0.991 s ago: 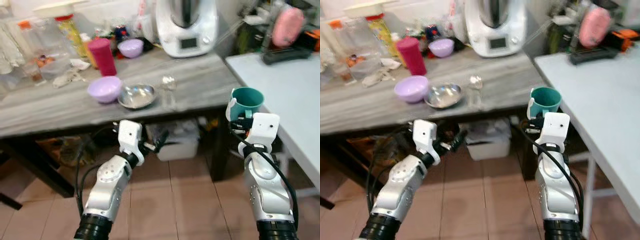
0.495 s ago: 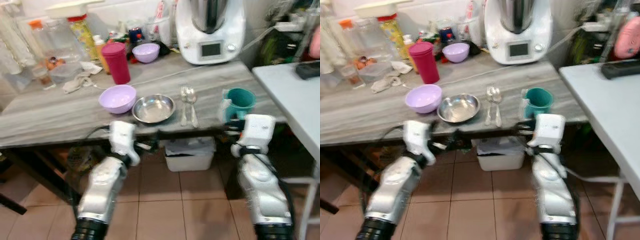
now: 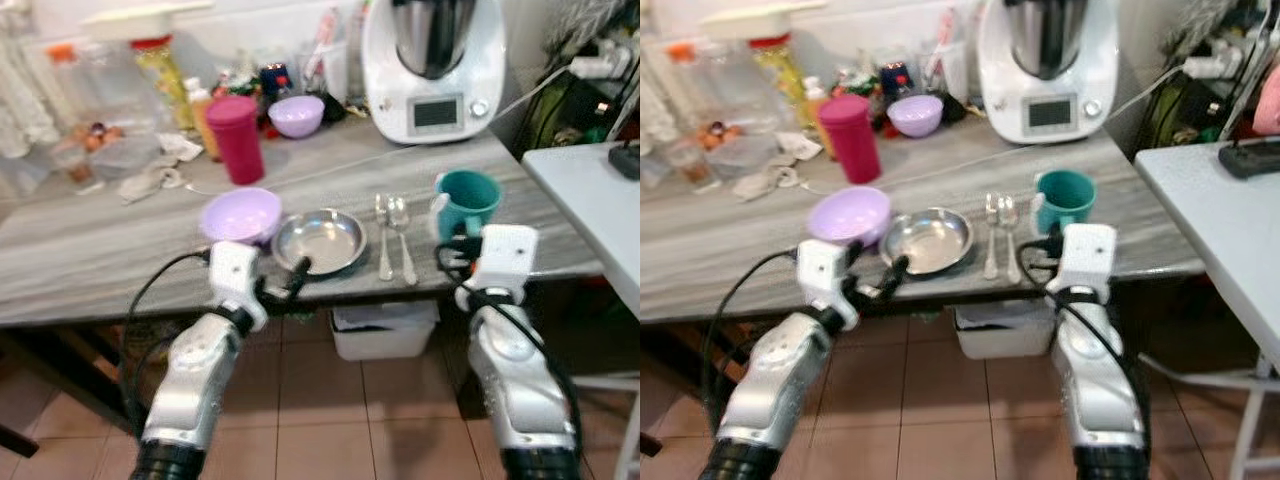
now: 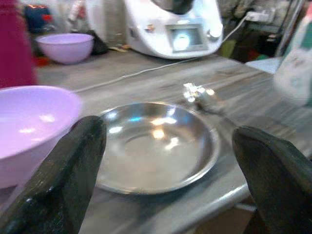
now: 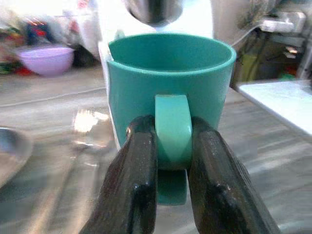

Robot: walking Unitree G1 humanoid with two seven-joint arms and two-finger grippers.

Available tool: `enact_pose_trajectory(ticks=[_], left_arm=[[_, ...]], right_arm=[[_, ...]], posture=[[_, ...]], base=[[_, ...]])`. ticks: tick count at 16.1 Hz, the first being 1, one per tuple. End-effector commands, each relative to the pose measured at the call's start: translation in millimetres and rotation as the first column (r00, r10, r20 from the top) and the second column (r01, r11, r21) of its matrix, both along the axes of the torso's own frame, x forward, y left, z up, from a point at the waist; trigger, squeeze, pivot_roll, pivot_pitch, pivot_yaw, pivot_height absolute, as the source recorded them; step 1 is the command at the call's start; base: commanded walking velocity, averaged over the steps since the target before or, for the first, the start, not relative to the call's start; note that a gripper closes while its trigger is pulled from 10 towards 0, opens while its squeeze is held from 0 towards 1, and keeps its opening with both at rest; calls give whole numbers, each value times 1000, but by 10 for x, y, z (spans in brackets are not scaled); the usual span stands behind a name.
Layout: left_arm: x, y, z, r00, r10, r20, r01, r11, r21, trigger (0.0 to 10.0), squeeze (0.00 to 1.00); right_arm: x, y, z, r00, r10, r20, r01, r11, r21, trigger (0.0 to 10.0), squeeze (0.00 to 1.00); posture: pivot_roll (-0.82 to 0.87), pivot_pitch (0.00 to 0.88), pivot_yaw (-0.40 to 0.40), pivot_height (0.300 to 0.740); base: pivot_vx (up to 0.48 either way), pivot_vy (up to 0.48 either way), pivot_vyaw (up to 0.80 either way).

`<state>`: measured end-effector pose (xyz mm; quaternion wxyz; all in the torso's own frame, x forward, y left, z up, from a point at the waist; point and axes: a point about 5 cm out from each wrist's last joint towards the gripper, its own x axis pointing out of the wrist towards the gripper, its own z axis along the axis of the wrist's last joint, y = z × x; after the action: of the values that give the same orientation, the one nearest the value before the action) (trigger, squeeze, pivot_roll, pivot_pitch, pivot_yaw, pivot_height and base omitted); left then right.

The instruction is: Setting the table

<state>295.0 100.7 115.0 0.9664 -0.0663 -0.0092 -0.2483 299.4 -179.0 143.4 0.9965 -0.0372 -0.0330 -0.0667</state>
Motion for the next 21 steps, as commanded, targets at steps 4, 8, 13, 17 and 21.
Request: enact_pose_trajectory(ticks=[4,8,13,17,21], left_arm=[[12,109,44,1000,23,12,-23,999,25,10000,0],[11,104,42,1000,27,8,-27,999,27,10000,0],[-2,135,28,999,37,-3,-37,999,31,10000,0],[-43,167,78,999,21,23,-22,1000,17,10000,0],[-48,190,73,999,28,20,-28,999,21,10000,0]], right_arm=[[25,89,135,999,23,50,-23,1000,17,10000,0],[37,92,144,998,27,50,-28,999,17,10000,0],[46,109,145,998,31,48,-32,999,17,10000,0],[44,98,146,998,25,50,-26,1000,15,10000,0],[44,96,145,999,23,49,-24,1000,16,10000,0]], posture=[[-273,0,105,740],[-271,0,102,740],[-268,0,102,740],[-271,0,111,740],[-271,0,113,740]], base=[[335,0,0],[334,0,0],[311,0,0],[0,0,0],[0,0,0]])
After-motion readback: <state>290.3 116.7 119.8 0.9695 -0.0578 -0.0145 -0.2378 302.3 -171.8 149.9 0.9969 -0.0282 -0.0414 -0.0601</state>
